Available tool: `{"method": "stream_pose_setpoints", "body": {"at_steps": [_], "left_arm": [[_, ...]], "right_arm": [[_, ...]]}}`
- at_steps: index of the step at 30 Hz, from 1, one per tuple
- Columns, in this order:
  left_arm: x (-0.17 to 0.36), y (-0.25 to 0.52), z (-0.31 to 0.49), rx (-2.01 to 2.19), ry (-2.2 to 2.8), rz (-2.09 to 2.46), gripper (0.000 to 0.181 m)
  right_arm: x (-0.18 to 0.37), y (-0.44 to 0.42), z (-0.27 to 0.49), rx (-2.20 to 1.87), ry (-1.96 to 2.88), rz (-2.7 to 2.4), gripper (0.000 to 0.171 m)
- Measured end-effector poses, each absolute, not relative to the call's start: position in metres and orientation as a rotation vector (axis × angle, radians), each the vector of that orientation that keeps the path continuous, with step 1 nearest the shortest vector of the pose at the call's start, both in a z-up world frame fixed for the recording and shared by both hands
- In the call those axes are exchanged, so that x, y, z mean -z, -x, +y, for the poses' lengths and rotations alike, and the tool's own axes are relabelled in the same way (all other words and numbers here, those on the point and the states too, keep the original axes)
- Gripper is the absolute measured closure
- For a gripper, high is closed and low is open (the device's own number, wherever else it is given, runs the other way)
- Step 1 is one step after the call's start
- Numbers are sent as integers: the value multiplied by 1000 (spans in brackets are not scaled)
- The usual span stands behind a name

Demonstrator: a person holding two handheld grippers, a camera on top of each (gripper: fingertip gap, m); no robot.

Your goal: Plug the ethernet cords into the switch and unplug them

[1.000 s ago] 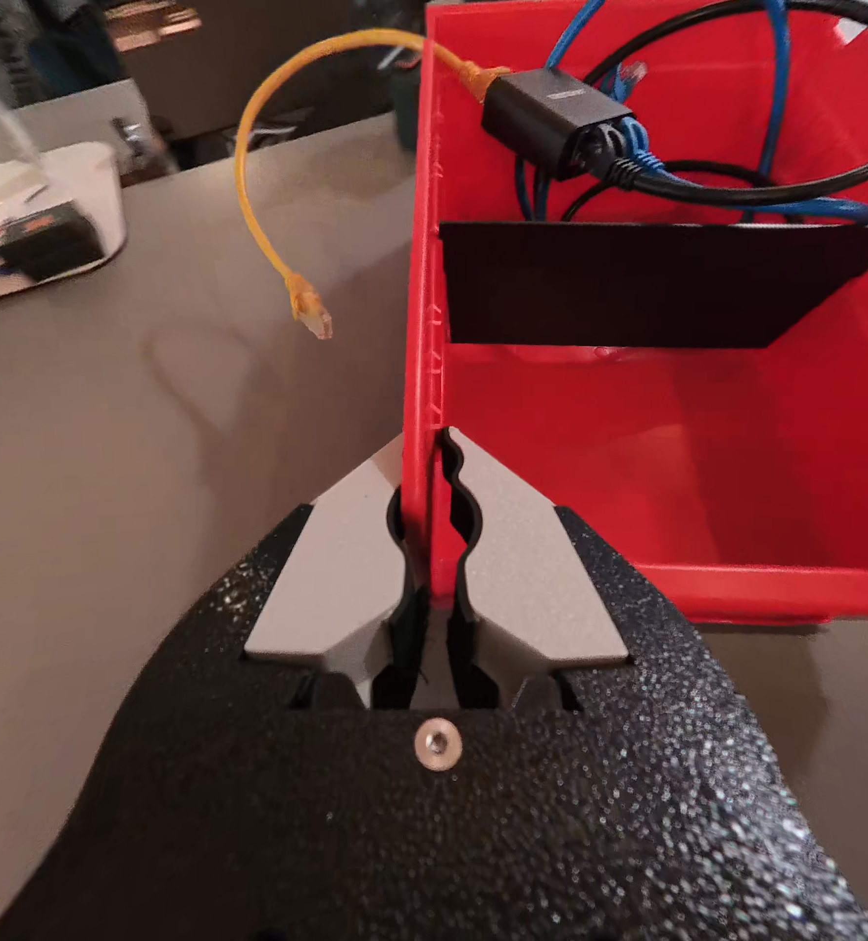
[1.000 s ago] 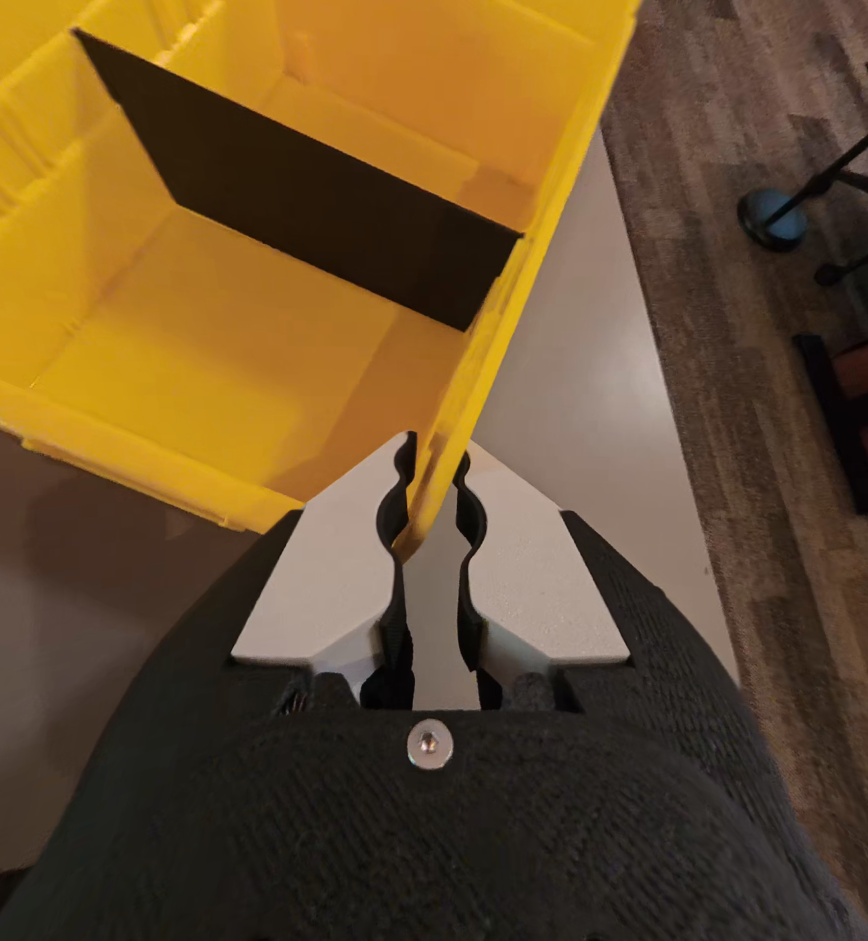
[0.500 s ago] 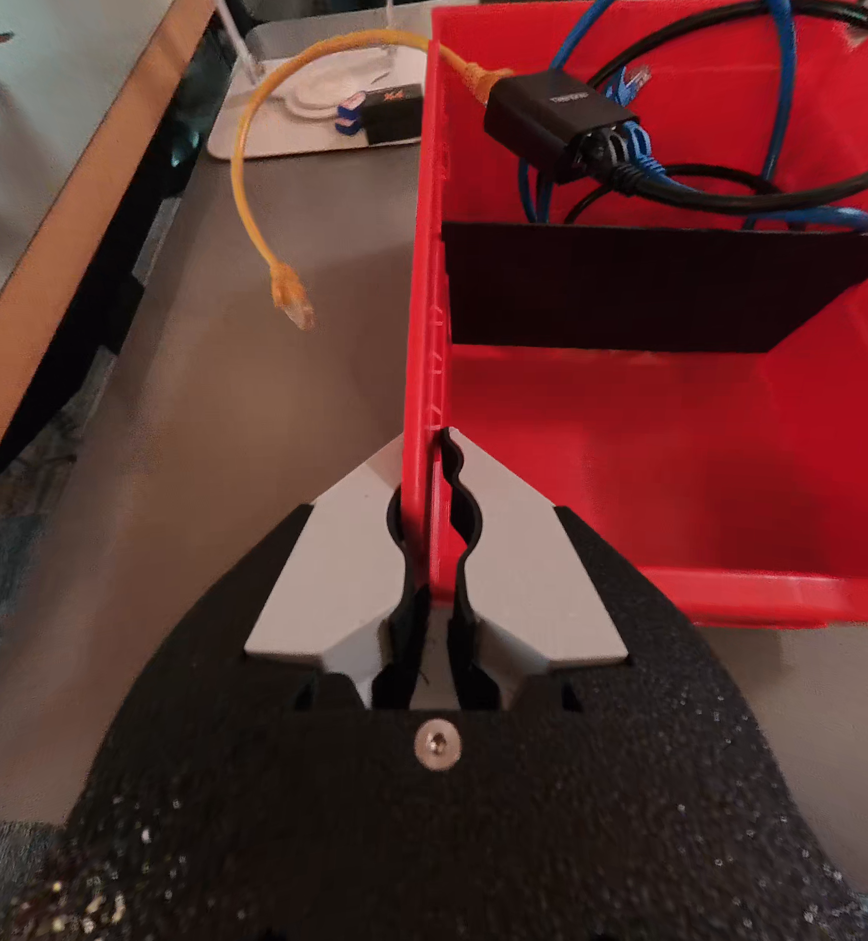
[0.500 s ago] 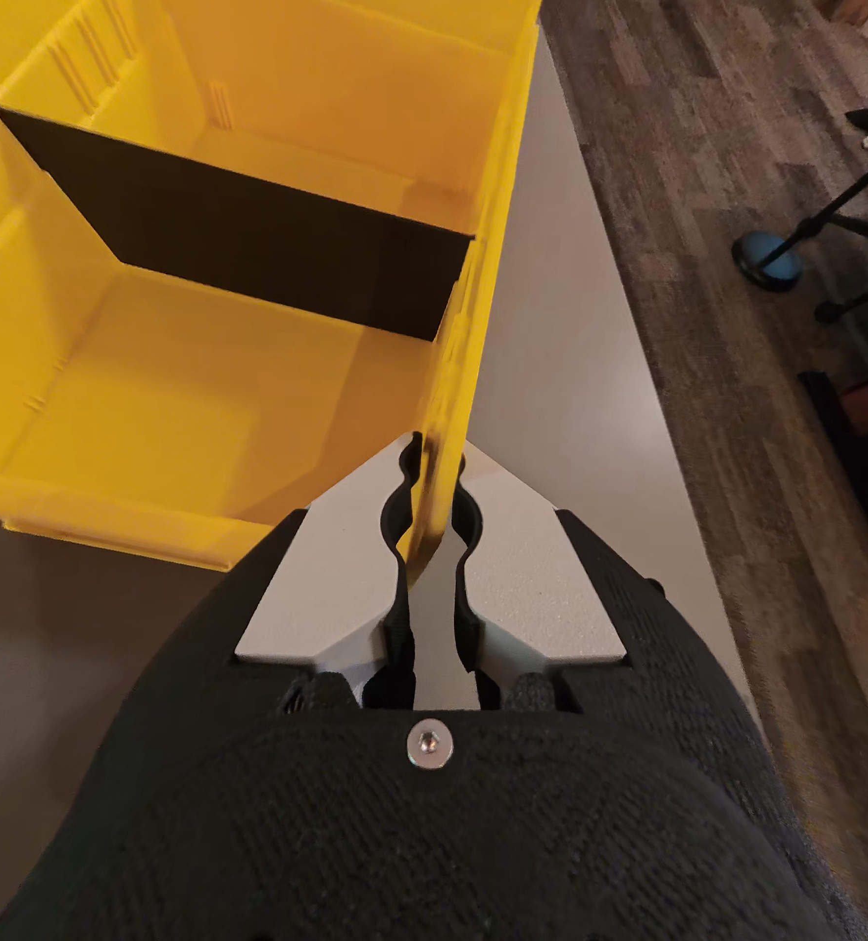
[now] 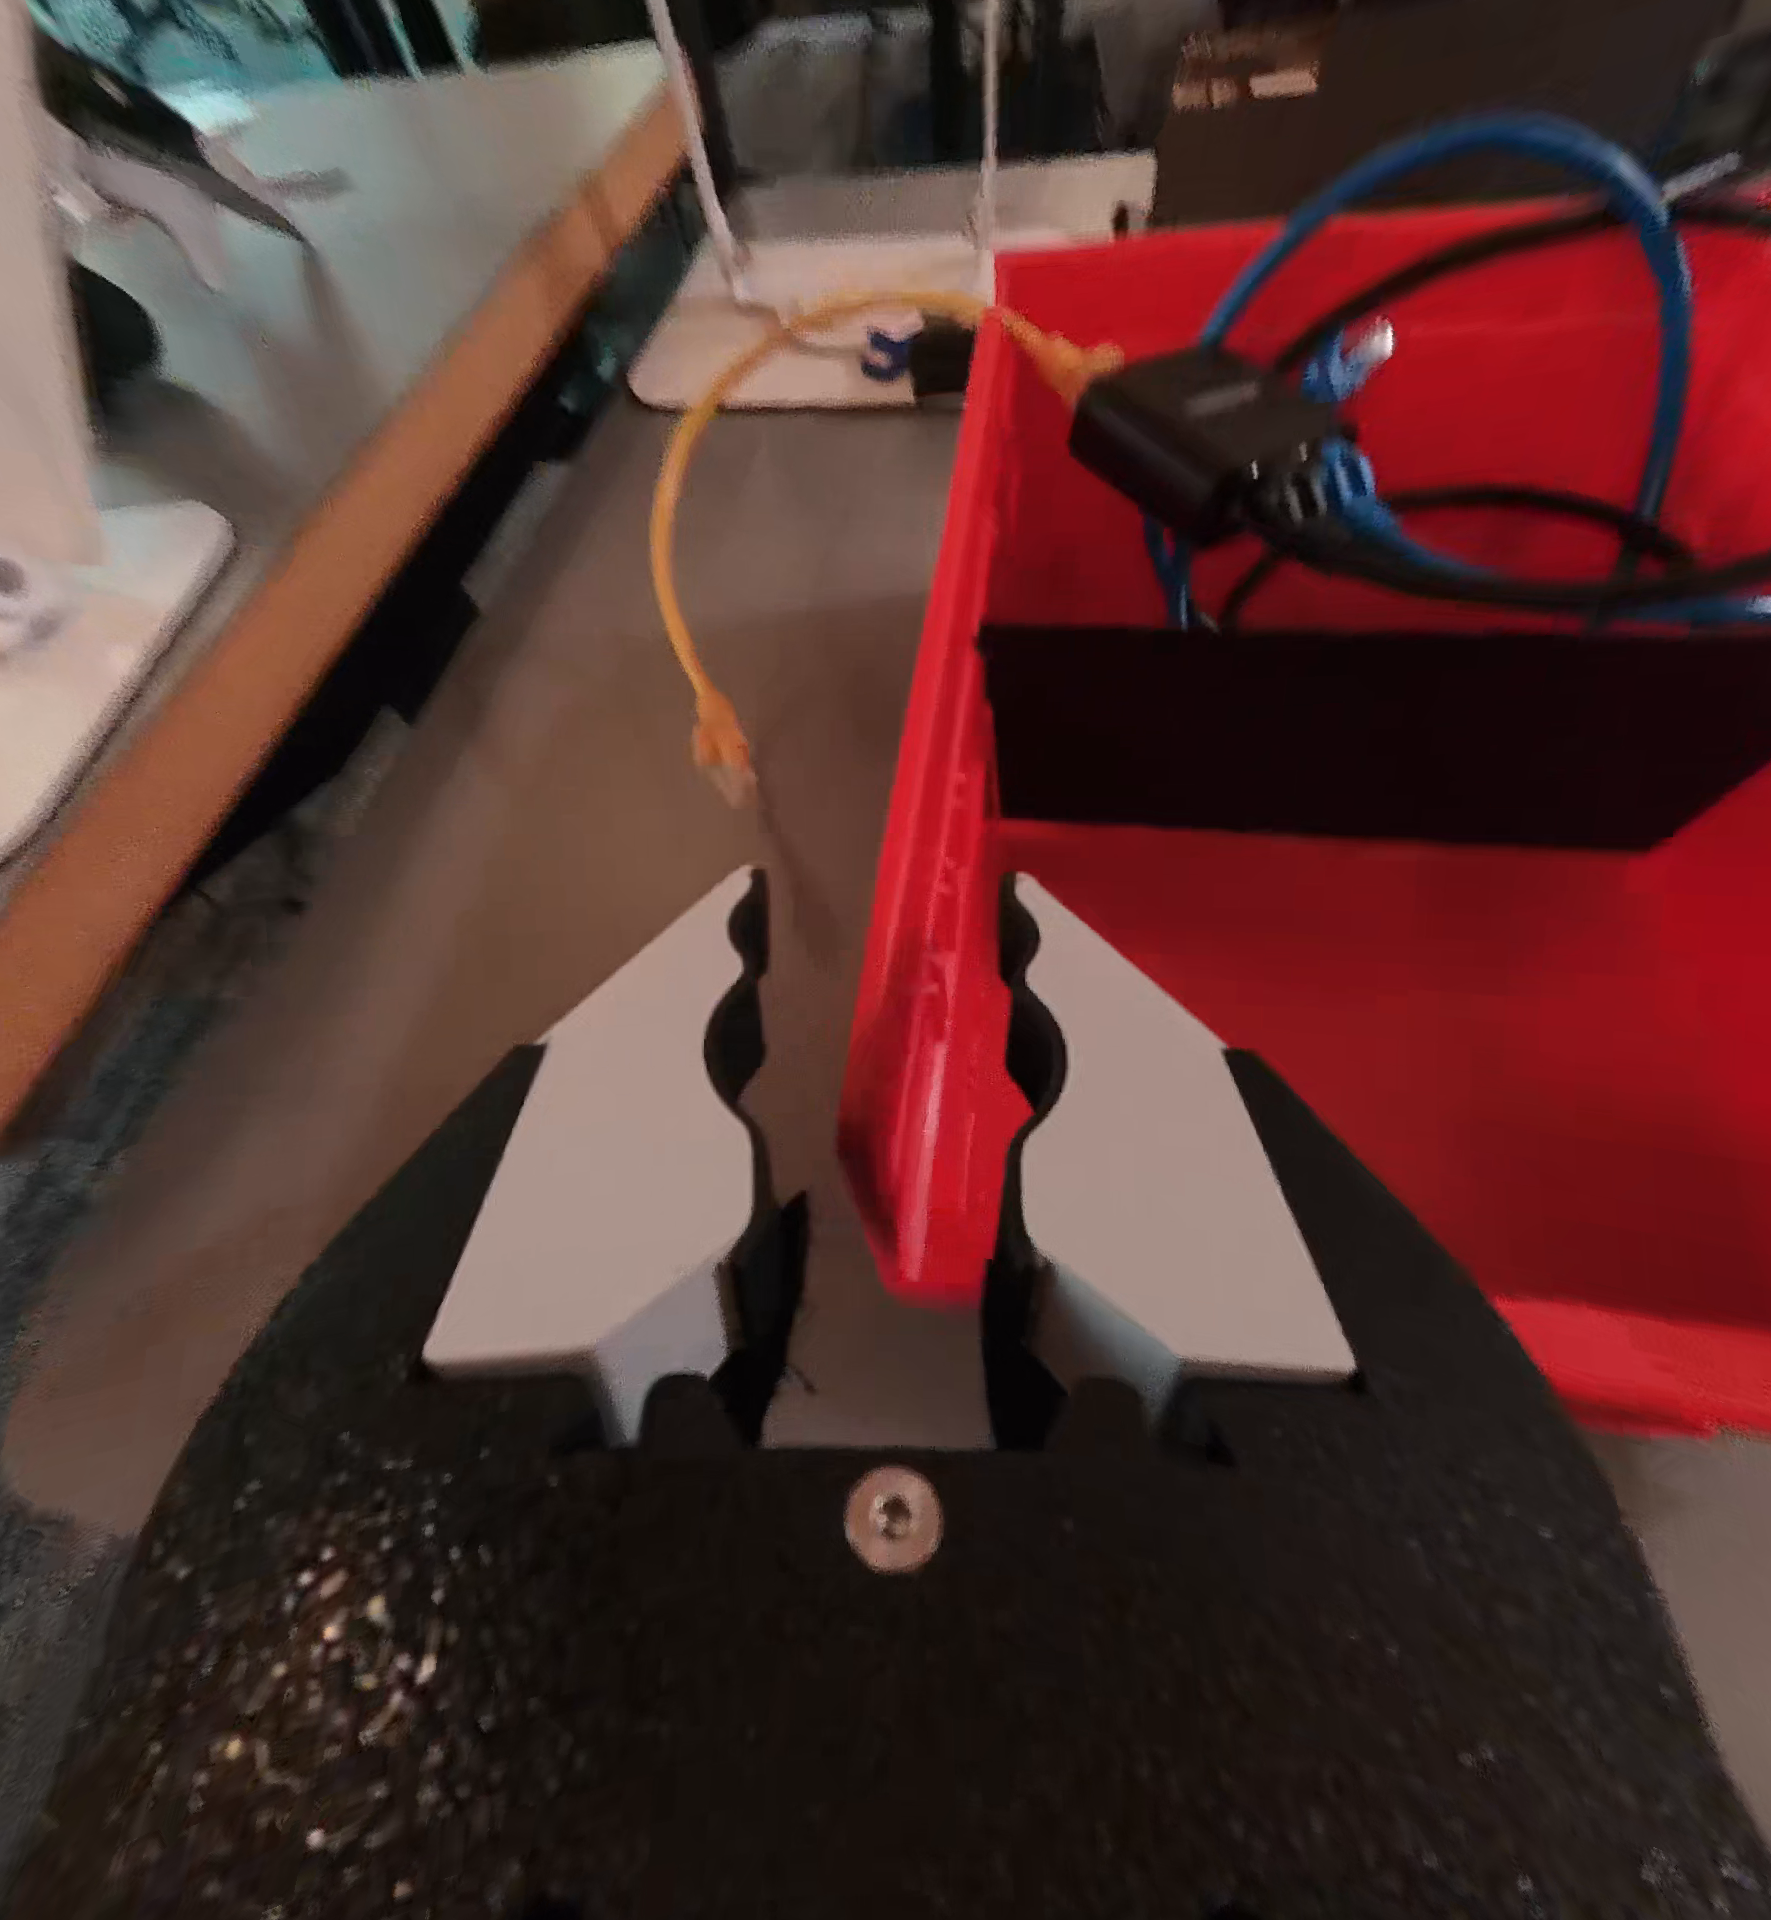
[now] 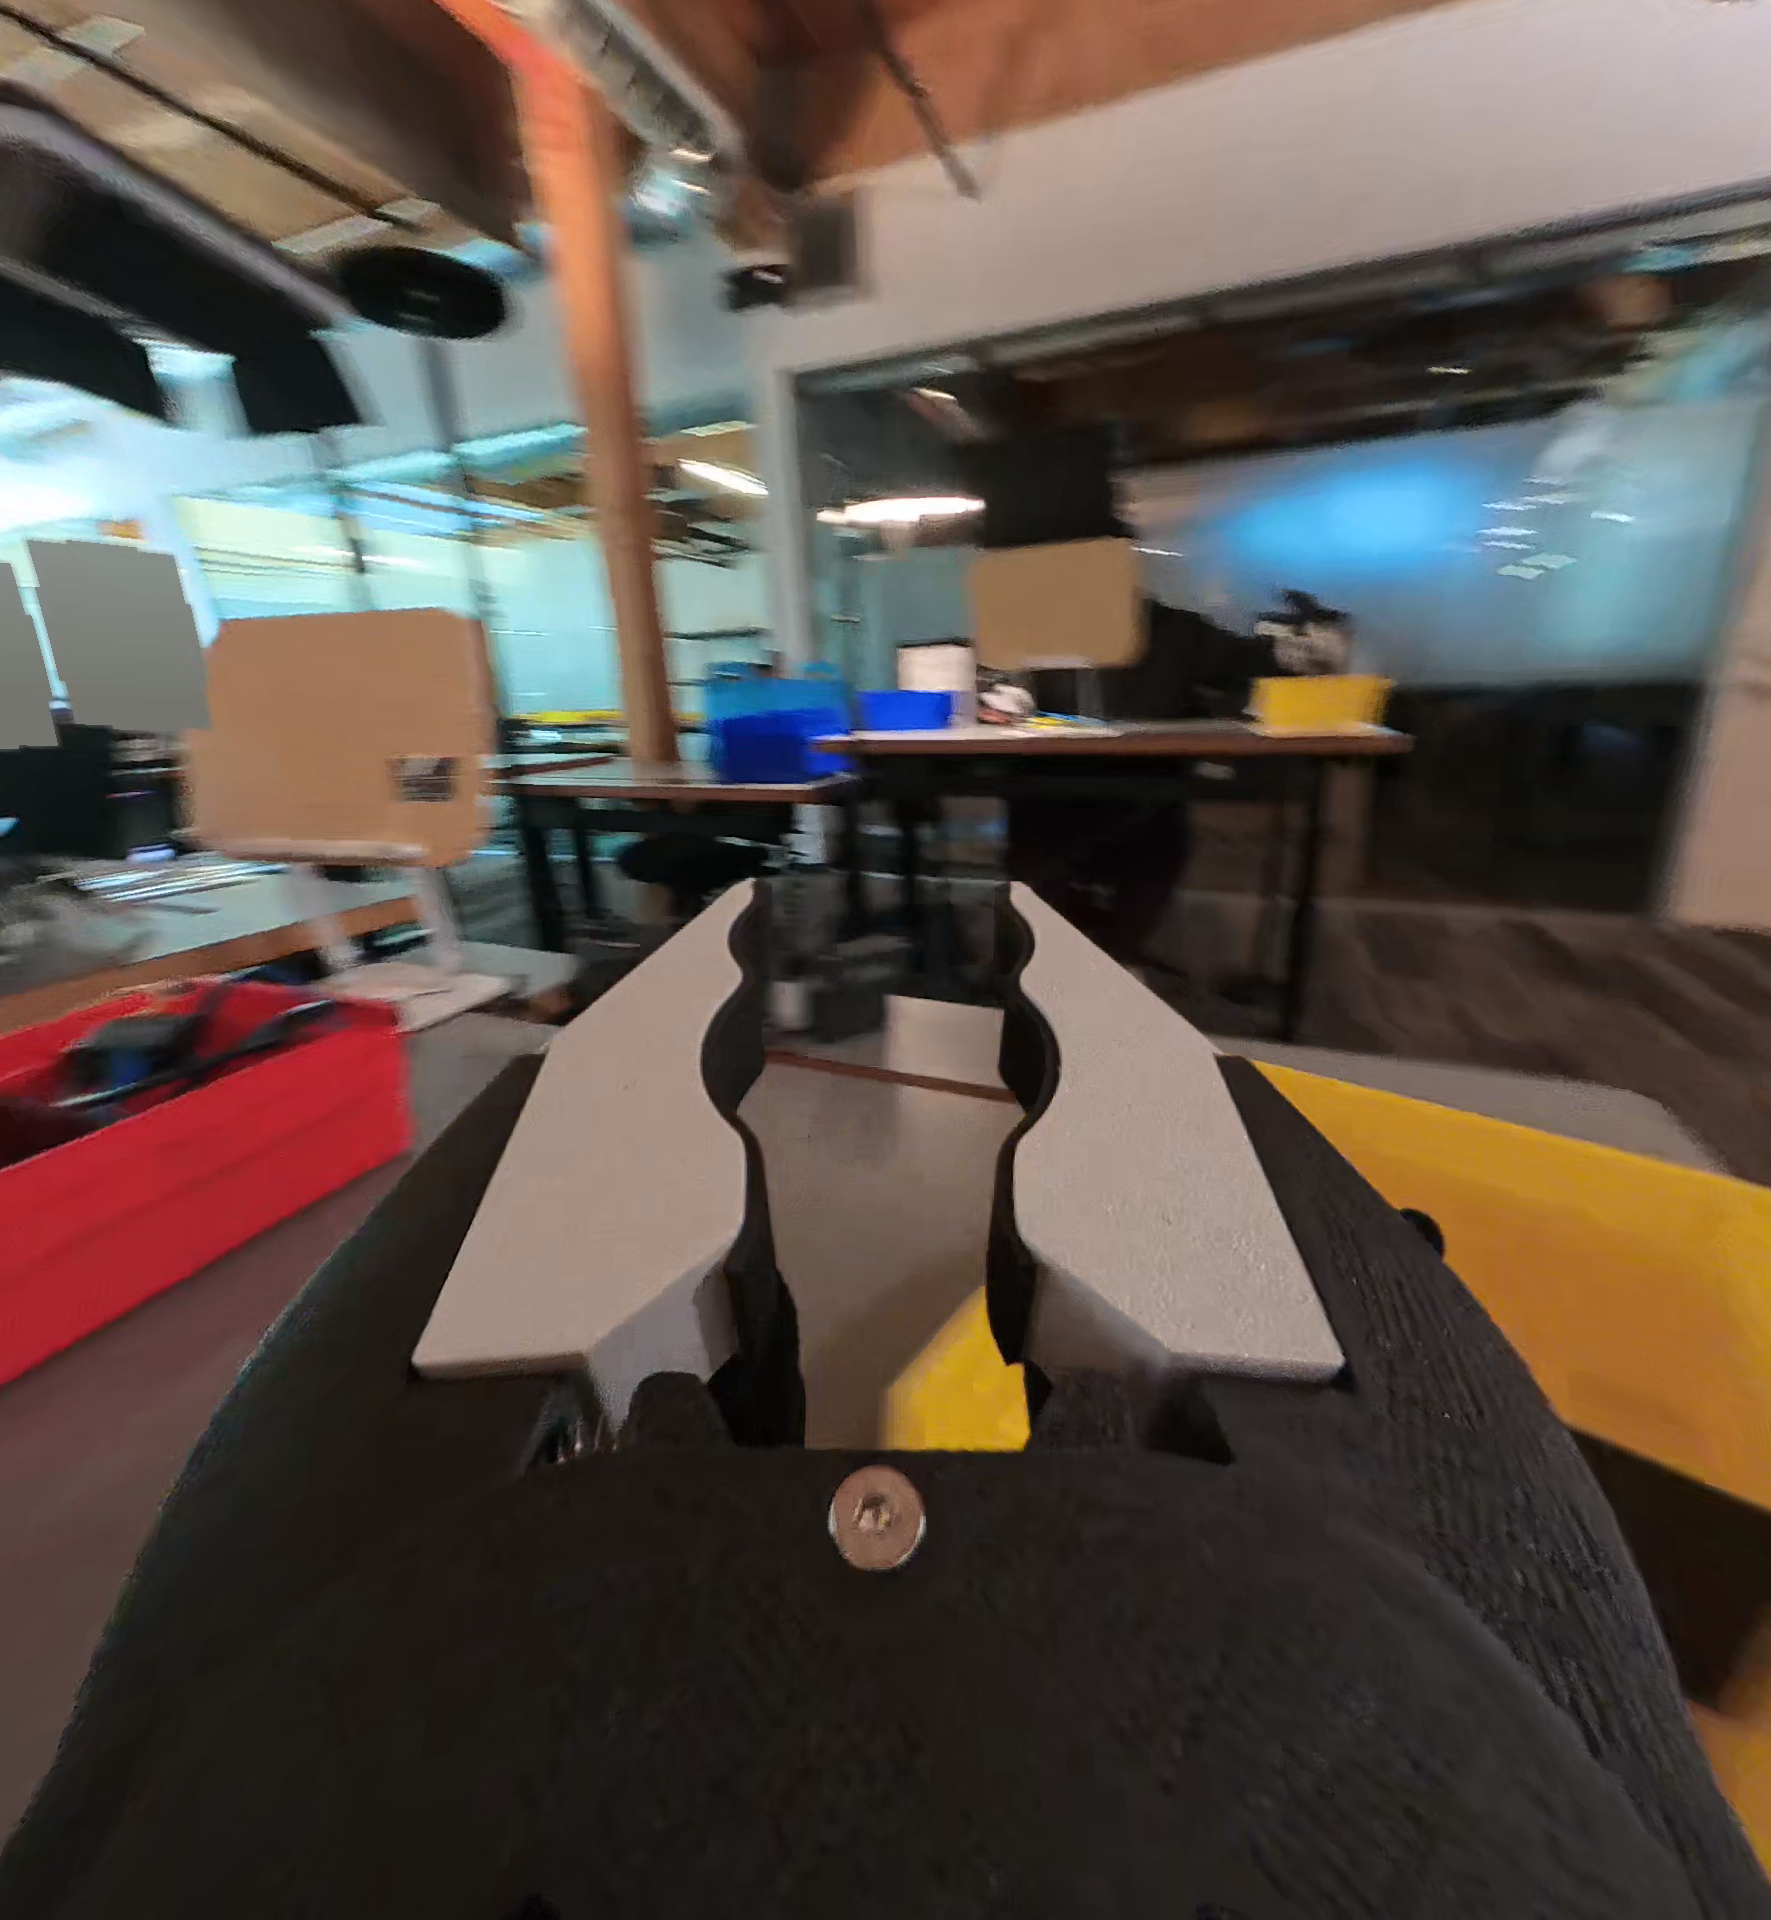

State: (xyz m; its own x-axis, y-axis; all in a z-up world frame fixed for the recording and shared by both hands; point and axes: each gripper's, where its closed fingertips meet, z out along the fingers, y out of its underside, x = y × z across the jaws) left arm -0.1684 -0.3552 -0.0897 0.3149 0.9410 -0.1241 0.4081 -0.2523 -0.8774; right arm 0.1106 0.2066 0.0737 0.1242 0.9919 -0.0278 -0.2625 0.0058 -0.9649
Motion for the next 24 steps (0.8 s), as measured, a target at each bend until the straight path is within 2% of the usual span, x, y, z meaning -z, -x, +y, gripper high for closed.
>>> {"method": "stream_pose_setpoints", "body": {"at_steps": [1, 6, 11, 16, 20, 24], "left_arm": [[79, 169, -358, -926, 1786, -1200, 135], [31, 163, -348, -1045, 1690, -1091, 126], [17, 160, -317, -1012, 1700, -967, 125], [39, 173, -269, -791, 1839, -913, 122], [52, 198, -239, -727, 1929, -873, 127], [54, 224, -215, -706, 2064, -746, 113]], "right_arm": [[-71, -94, 177, -1306, 1019, -993, 130], [9, -23, 72, -1394, 959, -1389, 129], [92, 2, 43, -1168, 903, -1622, 131], [96, 3, 53, -1025, 839, -1628, 138], [100, 5, 62, -1010, 903, -1610, 138], [100, 6, 62, -1041, 920, -1598, 138]]}}
